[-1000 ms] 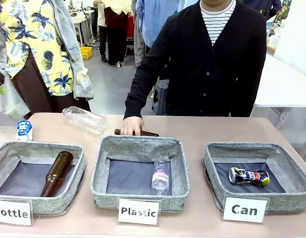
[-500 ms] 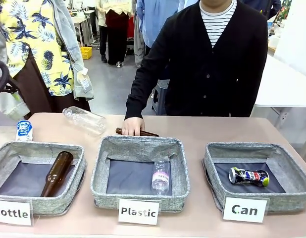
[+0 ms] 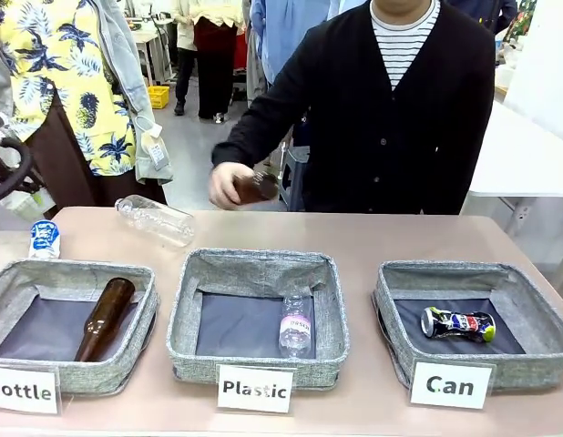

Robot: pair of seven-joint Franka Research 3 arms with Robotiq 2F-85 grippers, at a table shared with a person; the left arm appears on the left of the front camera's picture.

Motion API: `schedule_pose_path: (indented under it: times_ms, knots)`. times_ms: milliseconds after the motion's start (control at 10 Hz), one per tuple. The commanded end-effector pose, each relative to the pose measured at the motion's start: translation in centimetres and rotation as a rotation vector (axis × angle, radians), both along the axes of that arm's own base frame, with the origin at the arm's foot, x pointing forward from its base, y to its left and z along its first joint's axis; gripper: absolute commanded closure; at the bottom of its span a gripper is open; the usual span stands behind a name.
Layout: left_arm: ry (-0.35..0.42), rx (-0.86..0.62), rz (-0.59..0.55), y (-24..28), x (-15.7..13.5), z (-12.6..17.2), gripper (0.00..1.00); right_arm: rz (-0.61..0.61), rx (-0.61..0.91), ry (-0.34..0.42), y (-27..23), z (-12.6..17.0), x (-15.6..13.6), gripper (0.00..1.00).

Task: Sort the can waste into the basket.
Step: Pick up the can waste from the table and place it in the right Fabric basket.

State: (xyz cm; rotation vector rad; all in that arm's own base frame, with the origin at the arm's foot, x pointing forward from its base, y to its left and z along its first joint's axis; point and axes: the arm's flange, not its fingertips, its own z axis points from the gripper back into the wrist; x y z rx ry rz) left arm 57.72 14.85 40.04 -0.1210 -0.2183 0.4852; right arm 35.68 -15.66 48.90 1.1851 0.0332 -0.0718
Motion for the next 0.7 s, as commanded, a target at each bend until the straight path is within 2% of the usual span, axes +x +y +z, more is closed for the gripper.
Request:
schedule_pose_path:
  times_ms: [0,100,600]
  knots:
    - [0.063,0.097,0.052,-0.4,1.1,0.1,0.00,0.010,-0.025,-0.016,-0.3,0.0,-0.2,0.00]
    - [0.063,0.125,0.068,-0.5,1.2,-0.2,0.00,0.010,-0.025,-0.016,-0.3,0.0,-0.2,0.00]
    - [0.121,0.130,0.010,-1.6,2.4,-3.8,0.00,0.010,-0.025,-0.016,-0.3,0.0,-0.2,0.00]
